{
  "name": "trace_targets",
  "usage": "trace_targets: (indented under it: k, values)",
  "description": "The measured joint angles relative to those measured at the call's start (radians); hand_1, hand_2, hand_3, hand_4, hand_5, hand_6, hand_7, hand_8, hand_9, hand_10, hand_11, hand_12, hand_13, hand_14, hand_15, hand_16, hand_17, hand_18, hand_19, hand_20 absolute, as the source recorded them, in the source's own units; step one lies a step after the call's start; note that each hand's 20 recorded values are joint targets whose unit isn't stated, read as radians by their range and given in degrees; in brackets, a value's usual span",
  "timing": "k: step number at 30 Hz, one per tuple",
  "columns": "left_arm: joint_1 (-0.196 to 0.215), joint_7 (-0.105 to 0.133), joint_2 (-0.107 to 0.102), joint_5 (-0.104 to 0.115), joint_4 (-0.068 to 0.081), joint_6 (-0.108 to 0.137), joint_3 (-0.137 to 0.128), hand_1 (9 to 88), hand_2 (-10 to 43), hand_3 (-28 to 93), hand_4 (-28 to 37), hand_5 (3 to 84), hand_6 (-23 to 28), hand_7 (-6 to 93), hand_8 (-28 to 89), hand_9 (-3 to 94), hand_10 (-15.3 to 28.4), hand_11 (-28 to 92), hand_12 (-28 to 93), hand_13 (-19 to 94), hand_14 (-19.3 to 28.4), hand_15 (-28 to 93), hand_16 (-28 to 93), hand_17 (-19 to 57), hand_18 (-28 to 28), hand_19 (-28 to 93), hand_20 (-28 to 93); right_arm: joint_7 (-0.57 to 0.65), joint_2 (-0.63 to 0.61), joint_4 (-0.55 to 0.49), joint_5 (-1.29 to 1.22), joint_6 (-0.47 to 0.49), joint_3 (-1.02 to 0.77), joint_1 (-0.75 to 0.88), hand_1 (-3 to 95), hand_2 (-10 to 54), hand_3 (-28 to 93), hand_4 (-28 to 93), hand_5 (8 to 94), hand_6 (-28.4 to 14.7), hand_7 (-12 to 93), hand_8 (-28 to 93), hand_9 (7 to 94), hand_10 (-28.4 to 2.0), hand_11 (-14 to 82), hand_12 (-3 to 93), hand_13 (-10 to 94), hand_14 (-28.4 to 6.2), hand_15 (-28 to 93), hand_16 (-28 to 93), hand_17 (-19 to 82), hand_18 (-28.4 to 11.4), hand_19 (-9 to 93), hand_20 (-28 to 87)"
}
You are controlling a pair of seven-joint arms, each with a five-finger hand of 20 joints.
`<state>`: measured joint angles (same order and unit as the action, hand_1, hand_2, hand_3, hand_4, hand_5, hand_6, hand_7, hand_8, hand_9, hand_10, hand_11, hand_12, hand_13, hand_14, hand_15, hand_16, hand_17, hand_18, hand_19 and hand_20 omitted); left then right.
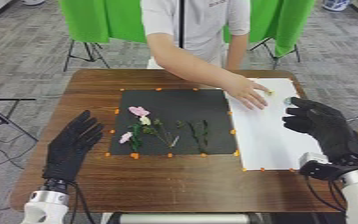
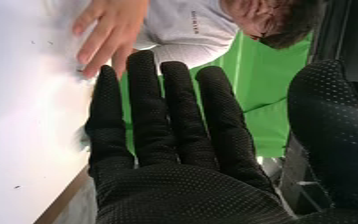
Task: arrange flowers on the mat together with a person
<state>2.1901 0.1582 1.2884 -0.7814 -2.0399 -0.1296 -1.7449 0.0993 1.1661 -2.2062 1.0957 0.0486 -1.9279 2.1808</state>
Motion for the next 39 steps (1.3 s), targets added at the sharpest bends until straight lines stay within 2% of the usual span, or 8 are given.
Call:
trace_targets:
  k: [39]
  values:
    - [-0.003,-0.008,0.005,0.0,0.001,0.001,0.0,25.8,2.9,72,-25.8,34.5,3.2,19.9,-10,28.9,12.5,22,17,25,14.4,28,1,-8.5,22.1,45,11,0.012,0.001,0.01,0.008,0.003,0.013,-0.019,21.5,0.8,87,-23,44.4,-6.0,18,-11,44.0,-15.4,18.8,21.7,38,-14.1,36,19,12,-22.2,53,29]
